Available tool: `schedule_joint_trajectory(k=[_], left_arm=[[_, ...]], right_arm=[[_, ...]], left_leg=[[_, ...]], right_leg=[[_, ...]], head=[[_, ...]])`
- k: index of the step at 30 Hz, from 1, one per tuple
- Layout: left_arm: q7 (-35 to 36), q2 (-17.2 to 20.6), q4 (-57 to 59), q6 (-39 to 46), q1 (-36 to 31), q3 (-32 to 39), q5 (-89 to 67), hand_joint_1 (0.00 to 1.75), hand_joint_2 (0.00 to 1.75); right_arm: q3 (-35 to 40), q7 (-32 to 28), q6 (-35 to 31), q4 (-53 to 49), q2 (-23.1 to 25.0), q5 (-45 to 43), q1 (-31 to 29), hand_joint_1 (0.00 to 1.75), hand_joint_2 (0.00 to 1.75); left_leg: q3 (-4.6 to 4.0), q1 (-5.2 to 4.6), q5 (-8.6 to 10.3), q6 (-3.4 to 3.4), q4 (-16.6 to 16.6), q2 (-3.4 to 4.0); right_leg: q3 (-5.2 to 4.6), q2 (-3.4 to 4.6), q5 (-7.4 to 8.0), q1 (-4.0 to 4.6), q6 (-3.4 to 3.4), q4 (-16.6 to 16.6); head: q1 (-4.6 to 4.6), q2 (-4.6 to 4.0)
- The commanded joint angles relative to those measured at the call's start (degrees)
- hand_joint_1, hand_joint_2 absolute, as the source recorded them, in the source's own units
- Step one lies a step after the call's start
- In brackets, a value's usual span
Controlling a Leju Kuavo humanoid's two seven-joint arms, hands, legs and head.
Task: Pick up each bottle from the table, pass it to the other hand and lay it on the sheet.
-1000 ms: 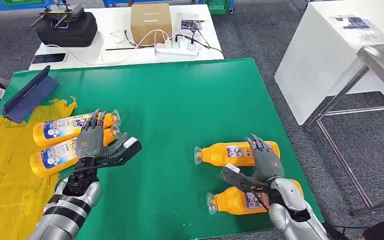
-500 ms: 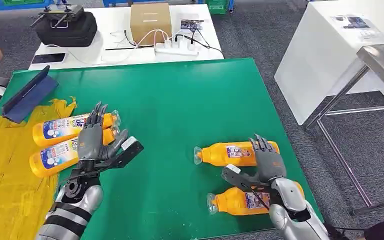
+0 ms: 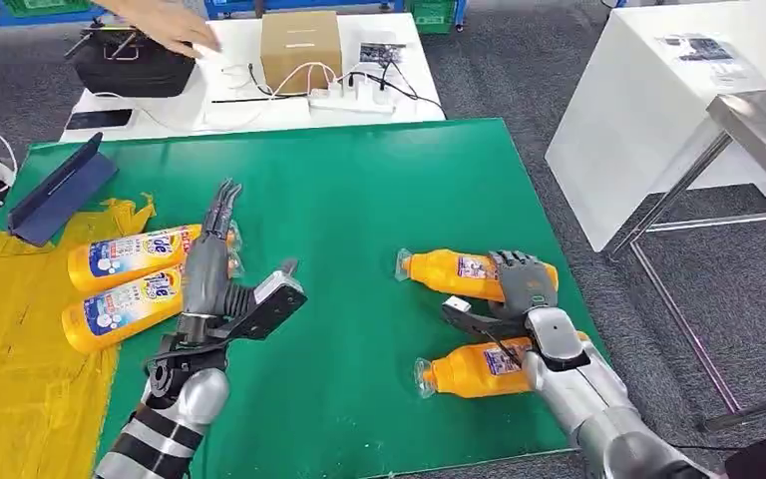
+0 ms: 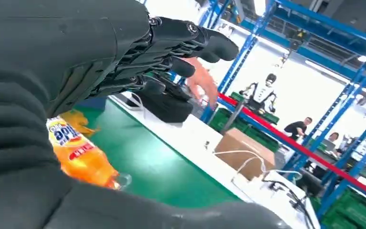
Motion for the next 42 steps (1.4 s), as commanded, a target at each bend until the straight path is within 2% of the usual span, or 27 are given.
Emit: schedule_joint_trajectory(k=[1, 4, 6, 23, 24, 25, 26, 27, 29, 30, 31, 34, 38, 40, 42], left_arm=[[0.1, 0.5, 0.7, -0.2, -1.4, -1.8, 1.0, 0.0, 1.75], [0.2, 0.2, 0.6, -0.3, -1.3, -1.8, 1.4, 0.0, 1.75], [0.2, 0.3, 0.0, -0.4, -0.6, -1.6, 1.5, 0.0, 1.75], [0.2, 0.4, -0.7, -0.5, -0.2, -1.6, 1.5, 0.0, 1.75], [0.4, 0.3, -1.5, -0.7, 0.5, -1.2, 1.5, 0.0, 1.75], [0.5, 0.4, -2.6, -1.1, 1.2, -1.1, 1.6, 0.0, 1.75], [0.6, 0.6, -3.9, -1.6, 2.0, -1.0, 1.6, 0.0, 1.75], [-4.6, 1.0, -8.3, -12.2, 5.0, -0.6, 15.3, 0.0, 1.75], [-4.9, 1.8, -11.7, -14.4, 7.4, -0.7, 17.5, 0.0, 1.75], [-5.3, 1.9, -12.1, -16.8, 8.0, -0.8, 20.5, 0.0, 1.75], [-5.3, 1.9, -11.9, -17.4, 8.0, -0.8, 21.3, 0.0, 1.75], [-6.0, 1.5, -10.8, -20.3, 7.3, -0.6, 26.1, 0.0, 1.75], [-7.3, 2.0, -10.3, -23.0, 6.8, -0.6, 31.2, 0.0, 1.75], [-7.2, 2.1, -10.5, -22.3, 6.9, -0.8, 30.6, 0.0, 1.75], [-7.2, 2.2, -11.7, -22.5, 7.5, -1.3, 31.1, 0.0, 1.75]], right_arm=[[2.6, 0.2, -0.3, 10.6, 1.8, 1.8, -2.7, 1.75, 1.75], [2.5, 0.2, -0.8, 10.8, 1.8, 2.4, -2.5, 1.75, 1.75], [1.4, 0.2, -4.5, 9.0, 2.5, 2.0, -1.7, 1.75, 1.75], [1.2, 0.6, -3.6, 7.9, 2.8, 2.2, -1.5, 1.75, 1.75], [-0.8, 0.4, -10.5, 4.2, 3.5, 1.1, 0.1, 1.75, 1.75], [-1.9, 0.6, -13.1, 2.0, 4.3, 1.0, 0.8, 1.75, 1.75], [-2.5, 1.0, -11.7, -0.6, 4.9, 1.5, 1.8, 1.75, 1.75], [-13.8, -16.0, -27.5, -22.8, 12.0, -13.5, 11.3, 1.75, 1.75], [-9.9, -10.2, -22.3, -40.7, 14.3, -12.0, 17.6, 1.75, 1.75], [-7.9, -8.4, -21.3, -46.0, 14.3, -12.2, 19.2, 1.75, 1.75], [-7.2, -8.0, -21.7, -47.5, 14.3, -12.7, 19.6, 1.75, 1.75], [-5.4, -12.0, -24.2, -49.3, 13.8, -19.1, 19.9, 1.75, 1.75], [-4.4, -14.7, -27.5, -49.8, 14.2, -18.7, 19.7, 1.75, 1.75], [-6.3, -14.7, -27.5, -50.0, 15.4, -14.8, 19.7, 1.75, 1.75], [-6.4, -14.8, -27.5, -48.9, 15.2, -15.2, 19.3, 1.75, 1.75]], left_leg=[[0.25, 0.05, -0.03, 0.0, 0.0, 0.0], [0.31, 0.05, -0.03, 0.0, 0.0, -0.03], [0.33, 0.04, -0.02, 0.01, 0.0, -0.01], [0.38, 0.05, -0.01, 0.0, 0.0, 0.04], [0.44, 0.05, -0.03, 0.01, 0.0, 0.06], [0.42, 0.05, -0.02, 0.01, 0.0, 0.03], [0.39, 0.04, -0.01, 0.0, 0.0, 0.08], [0.47, 0.06, -0.06, -0.01, 0.0, 0.14], [0.35, 0.1, -0.08, -0.05, 0.0, 0.32], [0.45, 0.11, -0.2, -0.09, 0.0, 0.52], [0.27, 0.04, -0.13, -0.06, 0.0, 0.36], [0.17, 0.03, -0.22, -0.14, 0.0, 0.16], [0.12, 0.11, -0.2, -0.06, 0.1, -0.23], [-0.19, 0.1, -0.11, -0.07, 0.0, -0.07], [-0.09, 0.04, -0.18, -0.07, 0.0, -0.05]], right_leg=[[0.26, 0.02, -0.03, 0.07, -0.19, 0.0], [0.33, -0.01, -0.04, 0.07, -0.19, -0.1], [0.33, 0.0, -0.01, 0.06, -0.16, -0.1], [0.33, 0.05, 0.02, 0.06, -0.11, 0.0], [0.39, 0.06, 0.0, 0.07, -0.17, -0.1], [0.38, 0.04, 0.0, 0.07, -0.15, -0.1], [0.33, 0.08, 0.02, 0.05, -0.12, -0.1], [0.4, 0.15, -0.01, 0.08, -0.2, -0.1], [0.25, 0.32, 0.03, 0.12, -0.17, -0.1], [0.3, 0.53, -0.04, 0.14, -0.27, 0.0], [0.2, 0.39, -0.03, 0.08, -0.2, 0.1], [0.08, 0.19, -0.16, 0.1, -0.21, 0.2], [0.17, -0.11, -0.44, 0.1, -0.18, 0.1], [-0.11, -0.01, -0.28, 0.07, -0.09, 0.1], [-0.04, 0.01, -0.29, 0.04, -0.12, 0.1]], head=[[0.0, 0.0], [0.02, 0.0], [0.02, 0.0], [0.0, 0.0], [0.0, 0.0], [0.0, 0.0], [0.02, 0.0], [0.02, 0.0], [0.02, 0.0], [0.02, 0.0], [0.04, 0.0], [-0.09, 0.0], [0.0, 0.0], [0.02, 0.0], [0.0, 0.0]])
